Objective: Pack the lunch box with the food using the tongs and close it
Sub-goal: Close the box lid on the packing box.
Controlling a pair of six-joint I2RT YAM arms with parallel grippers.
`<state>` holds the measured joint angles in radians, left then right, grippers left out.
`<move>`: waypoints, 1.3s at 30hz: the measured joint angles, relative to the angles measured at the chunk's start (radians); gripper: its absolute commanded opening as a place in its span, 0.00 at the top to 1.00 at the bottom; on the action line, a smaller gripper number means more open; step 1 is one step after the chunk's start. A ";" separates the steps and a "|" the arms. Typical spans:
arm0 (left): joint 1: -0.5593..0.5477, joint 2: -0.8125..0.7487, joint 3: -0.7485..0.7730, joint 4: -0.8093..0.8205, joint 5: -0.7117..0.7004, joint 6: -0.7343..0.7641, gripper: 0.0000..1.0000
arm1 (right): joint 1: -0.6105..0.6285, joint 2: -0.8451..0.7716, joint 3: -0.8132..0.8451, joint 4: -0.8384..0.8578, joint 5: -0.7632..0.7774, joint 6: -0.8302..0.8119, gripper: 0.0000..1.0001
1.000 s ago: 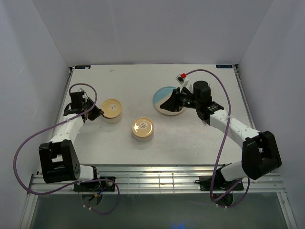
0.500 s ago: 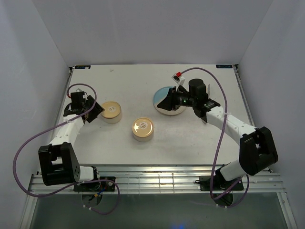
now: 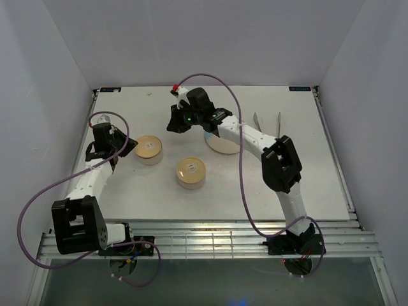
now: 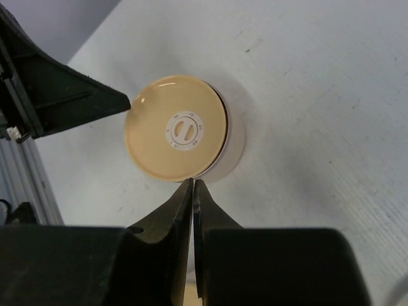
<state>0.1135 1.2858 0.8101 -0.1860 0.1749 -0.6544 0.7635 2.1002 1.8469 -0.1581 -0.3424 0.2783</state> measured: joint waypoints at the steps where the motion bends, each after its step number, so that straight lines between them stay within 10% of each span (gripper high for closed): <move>1: 0.000 0.006 -0.031 0.025 0.014 -0.002 0.86 | 0.008 0.050 0.055 -0.012 0.006 -0.012 0.92; 9: -0.006 0.102 -0.147 0.246 0.076 -0.021 0.92 | 0.050 0.186 0.155 -0.072 0.064 -0.050 0.92; 27: -0.040 0.116 -0.133 0.277 -0.052 0.004 1.00 | 0.082 0.028 -0.161 0.137 0.108 -0.043 0.92; 39: -0.230 0.064 0.204 -0.037 -0.278 0.079 1.00 | 0.069 -0.052 -0.221 0.154 0.123 -0.055 0.92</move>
<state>-0.1169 1.3499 1.0145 -0.2226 -0.1032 -0.5751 0.8322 2.0483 1.6260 -0.0036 -0.2195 0.2230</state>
